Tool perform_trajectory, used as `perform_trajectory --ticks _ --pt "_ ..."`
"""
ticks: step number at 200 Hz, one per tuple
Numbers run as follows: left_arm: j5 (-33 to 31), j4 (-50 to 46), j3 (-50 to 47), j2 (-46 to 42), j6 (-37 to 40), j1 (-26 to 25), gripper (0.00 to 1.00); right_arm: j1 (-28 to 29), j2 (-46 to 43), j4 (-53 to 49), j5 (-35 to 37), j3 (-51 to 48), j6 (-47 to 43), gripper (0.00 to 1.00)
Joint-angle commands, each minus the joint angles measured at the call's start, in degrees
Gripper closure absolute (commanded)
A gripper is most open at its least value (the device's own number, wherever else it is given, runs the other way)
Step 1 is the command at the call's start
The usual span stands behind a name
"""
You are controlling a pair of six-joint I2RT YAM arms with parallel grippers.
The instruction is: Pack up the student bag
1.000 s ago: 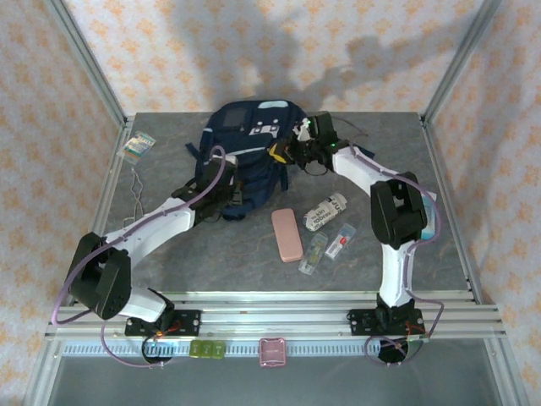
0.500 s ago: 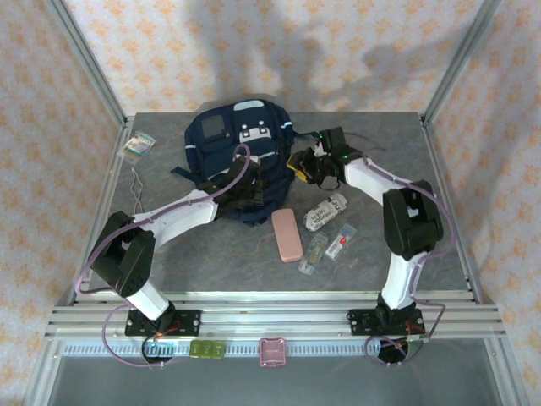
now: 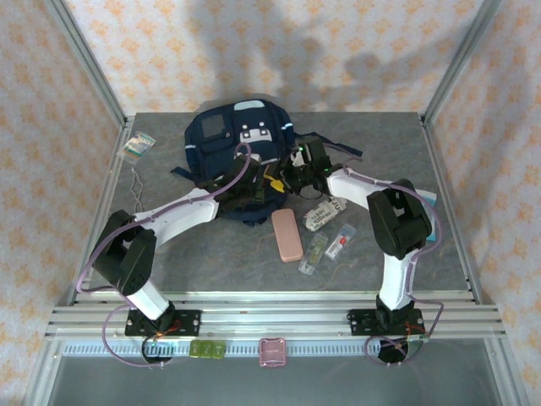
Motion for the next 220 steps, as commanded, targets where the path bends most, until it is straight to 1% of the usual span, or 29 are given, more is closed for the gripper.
perform_trajectory --ticks 1,11,21,25,44,60,77,111,127,145,157,166,171,175,196,220 --pt "-2.03 -0.51 0.01 0.34 0.22 -0.05 0.98 -0.07 -0.38 -0.64 2.48 0.78 0.48 0.58" --pt "-2.43 -0.47 -0.26 0.51 0.18 -0.04 0.87 -0.07 -0.34 -0.78 2.49 0.24 0.56 0.58" --pt "-2.74 -0.72 -0.02 1.15 -0.04 -0.05 0.71 -0.04 -0.25 -0.75 2.65 0.03 0.65 0.58" --pt "-2.49 -0.94 0.26 1.51 -0.13 -0.05 0.69 -0.06 -0.18 -0.64 2.77 -0.02 0.66 0.58" --pt "-1.53 -2.65 2.24 4.5 -0.53 -0.05 0.62 -0.07 0.02 -0.59 3.89 0.0 1.04 0.59" --pt "-2.39 -4.9 4.37 7.38 -1.19 -0.05 0.56 -0.07 0.35 0.47 3.57 -0.07 1.83 0.6" --pt "-1.96 -5.12 4.85 8.53 -1.81 -0.05 0.5 -0.07 0.43 0.77 3.47 -0.15 2.06 0.6" --pt "-2.87 -5.51 5.63 10.4 -3.11 0.03 0.48 -0.06 -0.07 1.93 3.61 -1.29 2.28 0.61" --pt "-3.17 -4.39 5.39 11.17 -3.6 0.36 0.52 -0.04 -0.2 2.74 3.47 -1.97 2.57 0.62" --pt "-2.77 -2.87 4.92 11.87 -3.94 1.19 0.66 -0.07 -0.38 3.47 3.18 -2.57 2.76 0.62" --pt "-1.35 -2.73 5.08 12.65 -4.06 1.81 0.72 -0.07 -0.67 3.58 3.16 -2.97 2.76 0.63" --pt "-0.68 -2.99 5.38 13.17 -3.77 1.92 0.9 -0.07 -0.85 3.83 3.15 -3.2 2.76 0.63" --pt "-0.62 -3.25 5.56 13.37 -3.61 1.96 0.96 -0.07 -0.92 3.85 3.23 -3.3 2.7 0.63" --pt "-0.58 -3.42 5.62 13.42 -3.52 1.97 1.0 -0.04 -0.96 3.76 3.26 -3.38 2.68 0.63" --pt "-0.54 -3.87 5.64 12.77 -3.09 1.96 1.0 -0.15 -0.83 3.93 3.31 -3.42 2.68 0.63" --pt "-2.12 -4.98 5.37 10.15 -2.23 2.43 1.0 -0.15 -0.61 3.78 3.58 -3.12 2.35 0.63"
